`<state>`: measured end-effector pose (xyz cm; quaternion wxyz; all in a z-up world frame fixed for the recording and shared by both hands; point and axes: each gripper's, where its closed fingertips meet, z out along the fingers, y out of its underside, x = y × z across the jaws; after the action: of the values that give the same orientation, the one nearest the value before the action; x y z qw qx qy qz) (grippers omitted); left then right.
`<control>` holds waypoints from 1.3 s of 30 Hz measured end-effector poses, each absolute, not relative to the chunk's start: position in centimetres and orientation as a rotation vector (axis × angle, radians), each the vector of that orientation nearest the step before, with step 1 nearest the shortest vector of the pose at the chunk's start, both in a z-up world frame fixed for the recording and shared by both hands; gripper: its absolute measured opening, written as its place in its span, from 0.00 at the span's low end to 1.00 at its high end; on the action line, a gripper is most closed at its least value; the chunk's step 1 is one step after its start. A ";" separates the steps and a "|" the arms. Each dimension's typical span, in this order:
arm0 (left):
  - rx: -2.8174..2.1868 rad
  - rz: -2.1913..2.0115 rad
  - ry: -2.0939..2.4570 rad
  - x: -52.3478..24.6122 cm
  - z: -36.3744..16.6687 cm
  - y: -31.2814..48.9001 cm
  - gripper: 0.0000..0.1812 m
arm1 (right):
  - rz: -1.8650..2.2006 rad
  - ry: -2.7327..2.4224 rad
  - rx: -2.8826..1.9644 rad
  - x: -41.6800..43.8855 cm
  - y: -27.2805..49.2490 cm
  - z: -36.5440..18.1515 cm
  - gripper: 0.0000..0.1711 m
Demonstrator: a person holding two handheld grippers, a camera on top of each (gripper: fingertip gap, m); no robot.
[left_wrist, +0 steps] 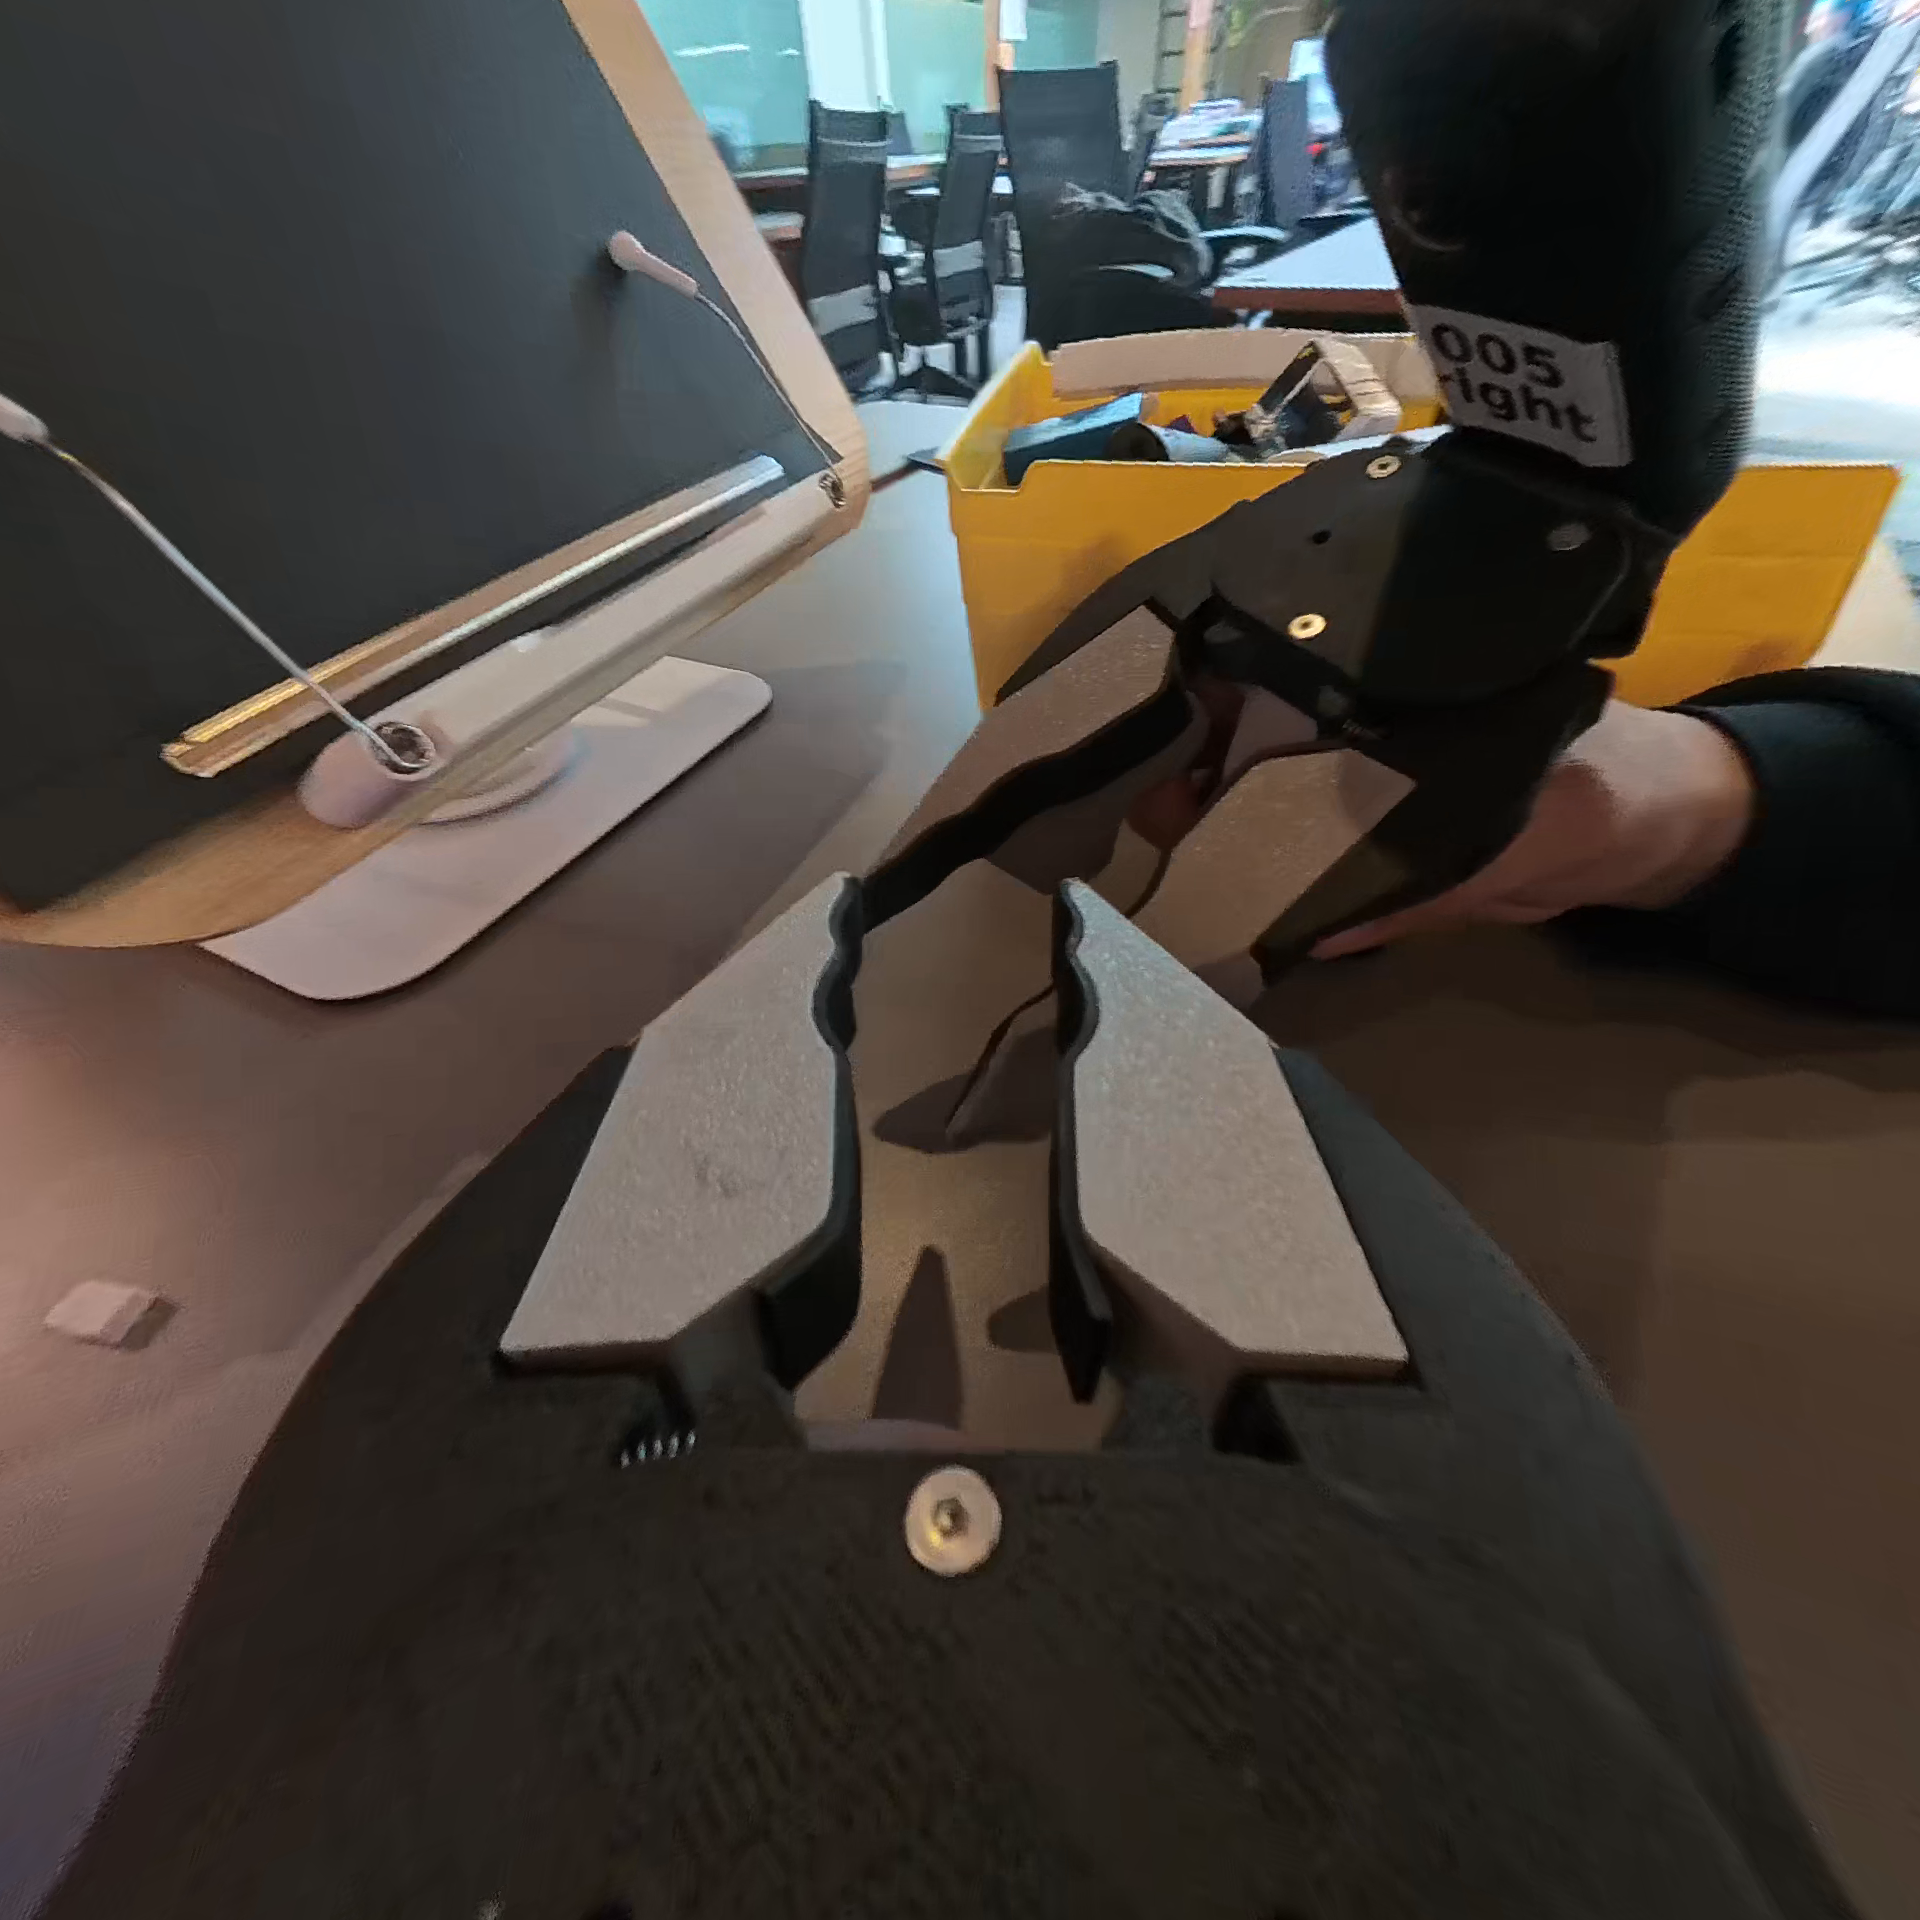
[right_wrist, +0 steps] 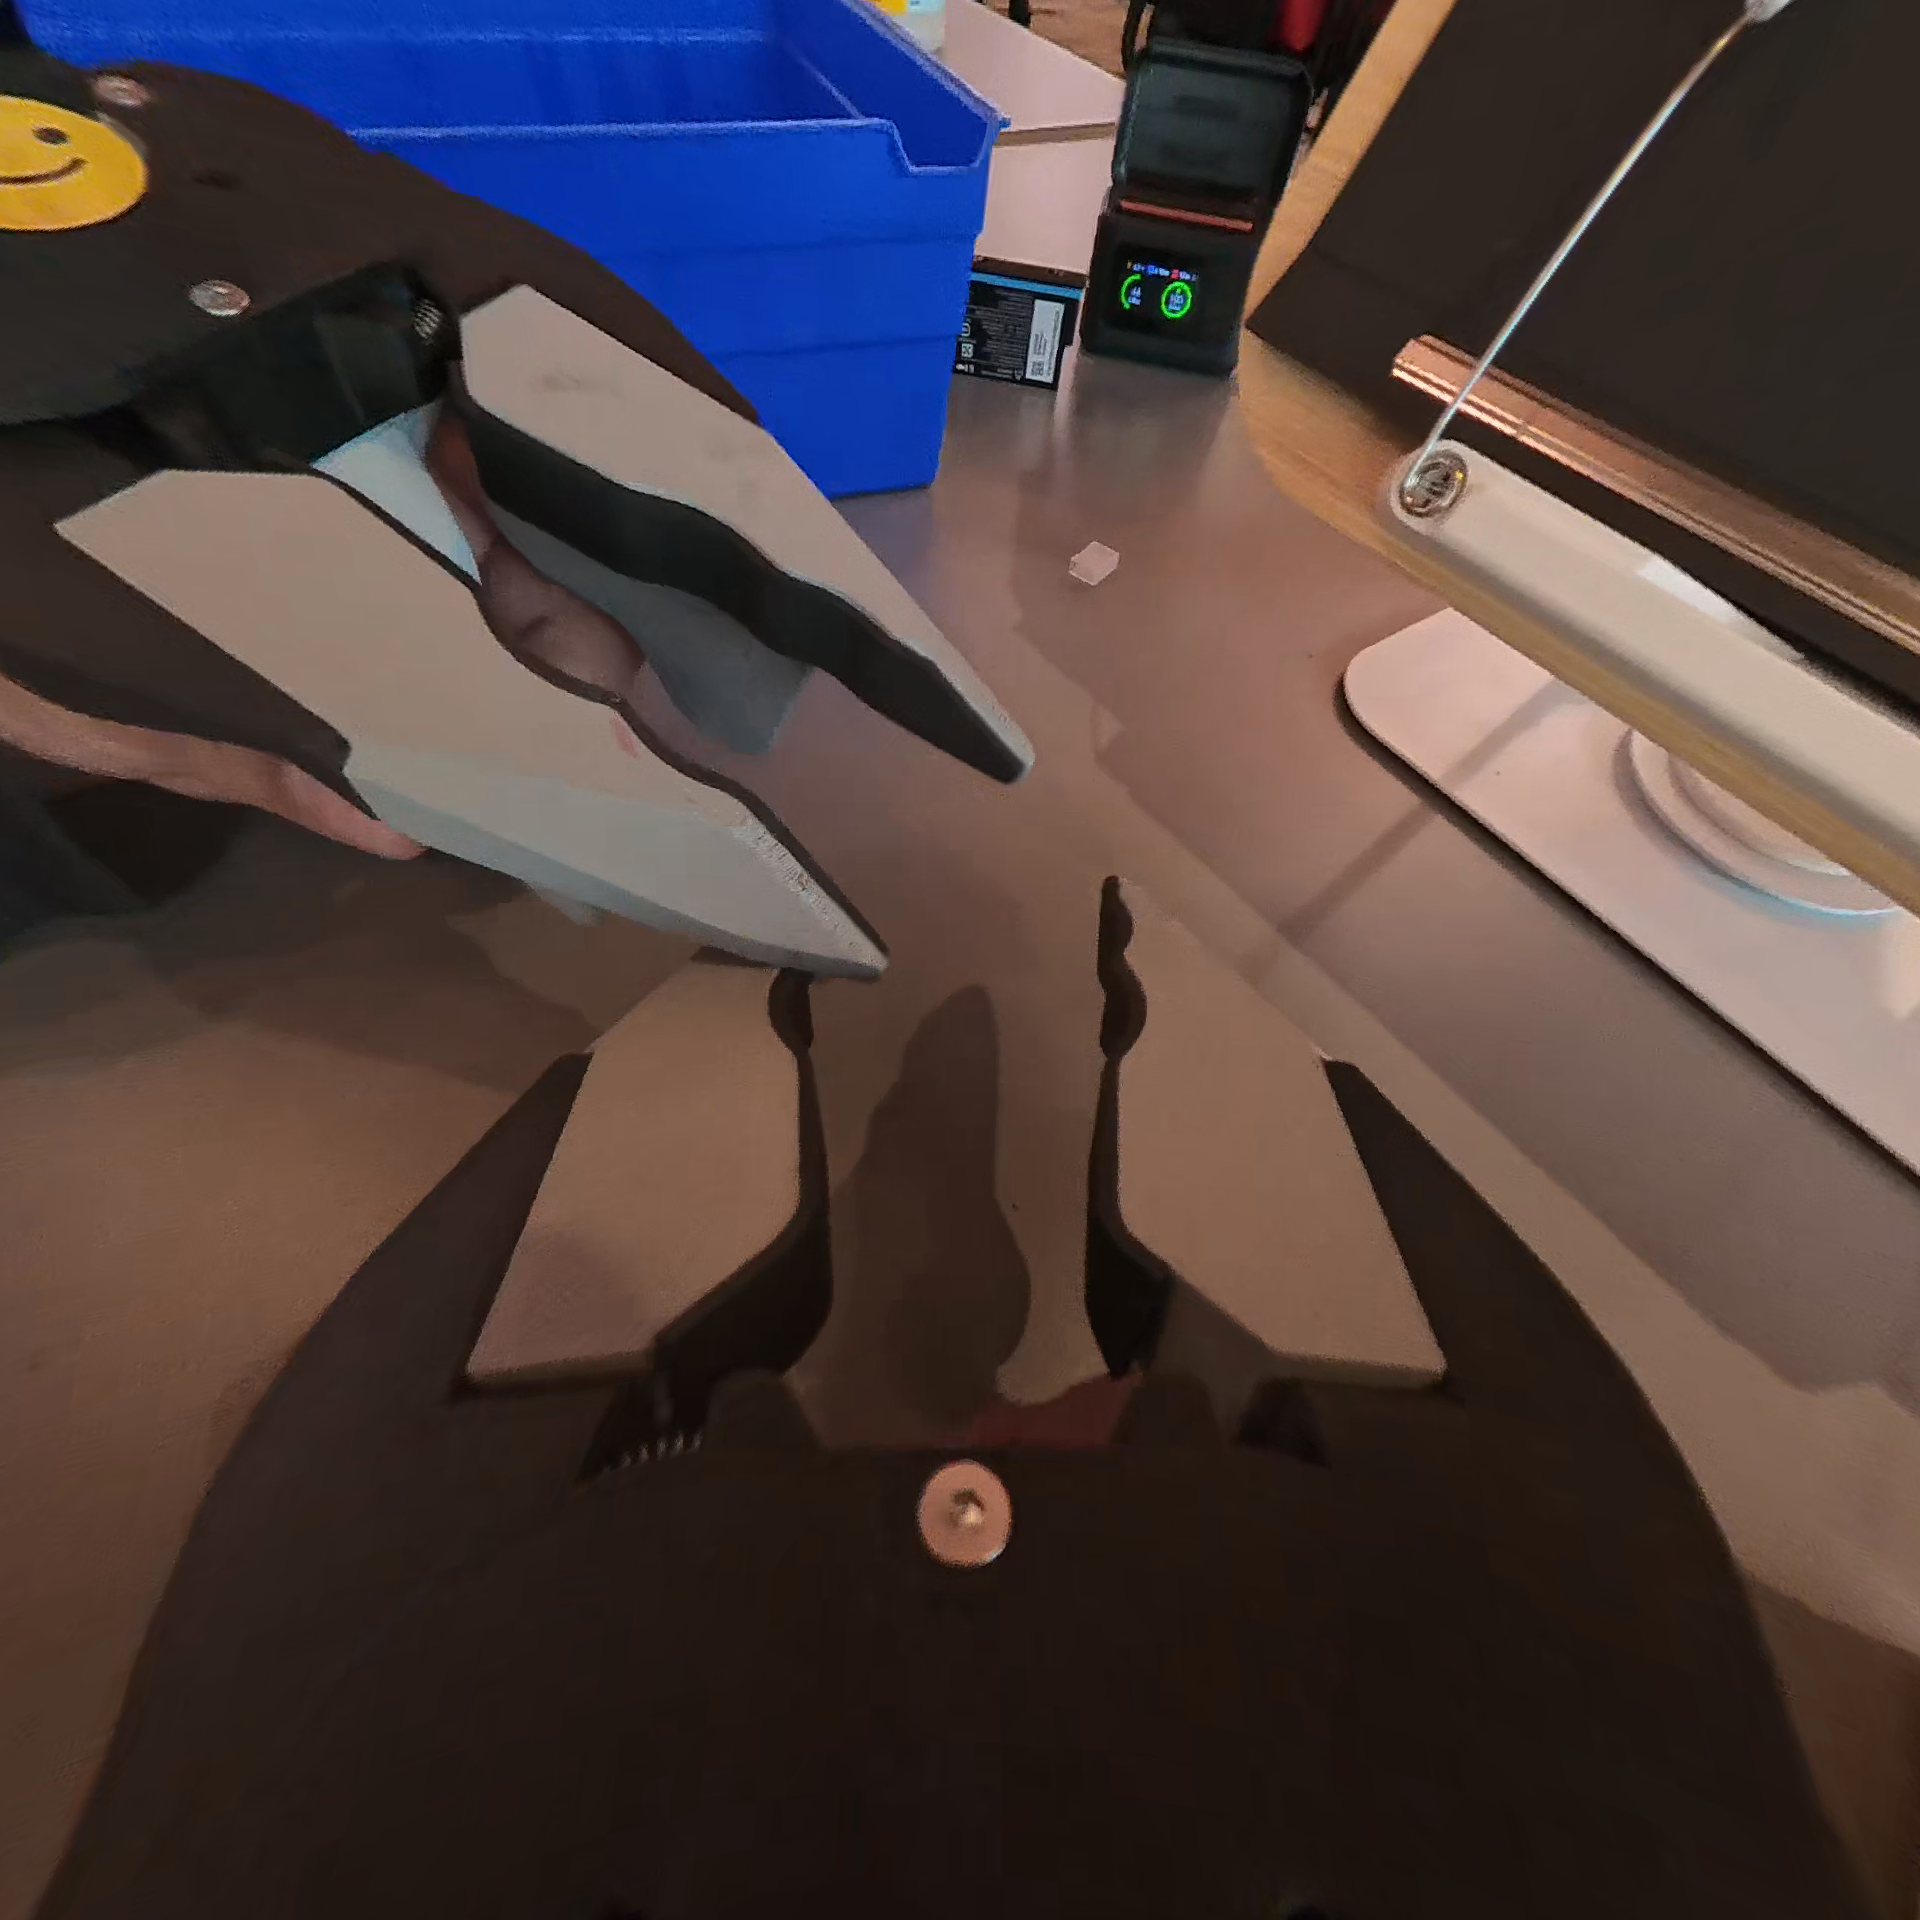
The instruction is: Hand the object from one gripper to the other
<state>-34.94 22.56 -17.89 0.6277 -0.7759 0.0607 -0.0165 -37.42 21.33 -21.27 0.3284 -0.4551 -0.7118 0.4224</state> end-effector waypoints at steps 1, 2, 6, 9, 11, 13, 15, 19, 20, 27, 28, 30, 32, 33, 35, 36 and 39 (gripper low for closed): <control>-1.779 0.015 0.119 -35.3 -17.9 22.5 0.16 | 1.101 -1.866 -1.175 -37.3 21.2 -21.2 0.30; -1.781 0.076 0.097 -35.7 -17.9 22.3 0.14 | 1.106 -1.878 -1.159 -37.1 21.0 -21.2 0.31; -1.708 0.241 -0.047 -35.4 -16.8 20.2 0.10 | 1.145 -1.840 -1.134 -36.5 21.2 -20.5 0.34; -1.789 0.268 -0.100 -33.0 -17.5 17.0 0.15 | 1.205 -1.763 -1.134 -35.9 21.8 -19.5 0.35; -1.795 0.271 -0.145 -31.5 -16.4 13.5 0.15 | 1.222 -1.774 -1.135 -35.2 21.6 -19.5 0.38; -1.734 0.295 -0.210 -31.0 -13.7 8.9 0.14 | 1.178 -1.812 -1.155 -34.6 21.4 -20.2 0.44; -1.695 0.390 -0.310 -32.3 -12.2 3.9 0.14 | 1.135 -1.813 -1.145 -34.1 21.3 -20.3 0.48; -1.715 0.541 -0.510 -36.2 -14.2 -2.7 0.24 | 1.123 -1.766 -1.096 -33.0 20.8 -19.6 0.46; -1.754 0.562 -0.559 -37.3 -15.5 -3.3 0.32 | 1.122 -1.755 -1.093 -32.7 20.7 -19.5 0.46; -1.920 0.590 -0.608 -41.7 -20.7 -2.8 0.13 | 1.064 -1.615 -1.095 -29.8 21.5 -18.3 0.46; -1.925 0.591 -0.595 -41.8 -20.7 -2.7 0.09 | 1.060 -1.595 -1.090 -29.3 21.7 -18.1 0.44; -1.946 0.606 -0.600 -42.2 -20.9 -2.7 0.10 | 1.063 -1.538 -1.078 -28.2 22.2 -17.5 0.40; -1.976 0.648 -0.644 -43.3 -21.3 -2.5 0.36 | 1.094 -1.502 -1.074 -27.4 22.5 -17.0 0.36; -1.988 0.682 -0.636 -43.8 -21.3 -2.3 0.35 | 1.109 -1.490 -1.083 -27.2 22.7 -16.9 0.36; -2.002 0.728 -0.594 -44.4 -21.2 -1.8 0.24 | 1.115 -1.477 -1.113 -27.1 23.1 -16.9 0.36; -2.020 0.750 -0.567 -44.5 -21.1 -1.7 0.13 | 1.109 -1.475 -1.120 -27.2 23.2 -17.0 0.36; -2.089 0.851 -0.474 -45.2 -21.3 -2.2 0.02 | 1.067 -1.489 -1.116 -27.0 23.0 -17.2 0.34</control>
<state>-45.20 -2.18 -21.33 0.4063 -0.8281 -0.1880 0.3374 -27.02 23.04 -17.24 0.4780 -0.4570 -0.6098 0.4368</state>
